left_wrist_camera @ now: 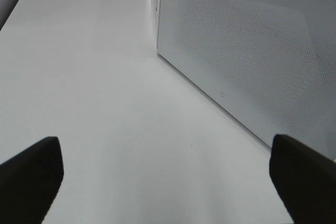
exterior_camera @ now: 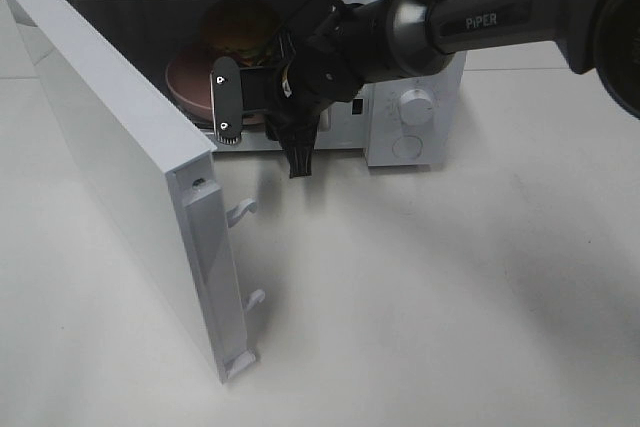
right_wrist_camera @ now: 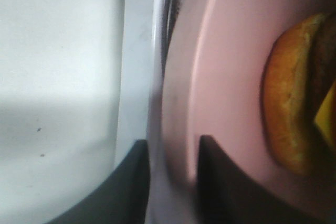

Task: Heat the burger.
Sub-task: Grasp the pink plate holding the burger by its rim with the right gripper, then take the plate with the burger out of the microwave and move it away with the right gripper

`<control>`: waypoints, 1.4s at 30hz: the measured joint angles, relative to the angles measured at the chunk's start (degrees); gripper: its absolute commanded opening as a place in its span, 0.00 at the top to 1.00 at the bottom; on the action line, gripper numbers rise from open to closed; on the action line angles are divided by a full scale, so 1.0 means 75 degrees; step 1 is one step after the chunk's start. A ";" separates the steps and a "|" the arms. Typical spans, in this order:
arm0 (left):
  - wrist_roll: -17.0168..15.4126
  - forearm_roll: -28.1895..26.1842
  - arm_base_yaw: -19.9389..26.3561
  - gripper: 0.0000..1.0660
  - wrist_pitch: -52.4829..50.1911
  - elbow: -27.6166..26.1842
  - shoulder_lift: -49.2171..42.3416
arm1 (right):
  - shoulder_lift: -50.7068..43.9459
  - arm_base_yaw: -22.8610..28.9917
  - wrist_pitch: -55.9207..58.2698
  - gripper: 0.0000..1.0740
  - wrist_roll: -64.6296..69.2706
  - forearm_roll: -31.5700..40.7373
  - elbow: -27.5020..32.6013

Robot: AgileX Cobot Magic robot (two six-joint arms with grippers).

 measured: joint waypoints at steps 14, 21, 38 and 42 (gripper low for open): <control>0.0000 0.0008 0.0000 0.06 0.0000 0.0000 0.0000 | 0.0023 0.0107 -0.0290 1.00 -0.0099 -0.0122 0.0000; 0.0000 0.0008 0.0000 0.06 0.0000 0.0000 0.0000 | -0.0099 0.0252 0.0199 1.00 -0.0428 0.0321 0.0000; 0.0000 0.0008 0.0000 0.06 0.0000 0.0000 0.0000 | -0.0779 0.0252 0.2154 1.00 -0.3545 0.2147 0.0031; 0.0000 0.0008 0.0000 0.06 0.0000 0.0000 0.0000 | -0.0856 0.0252 0.2223 1.00 -0.3560 0.2147 0.0038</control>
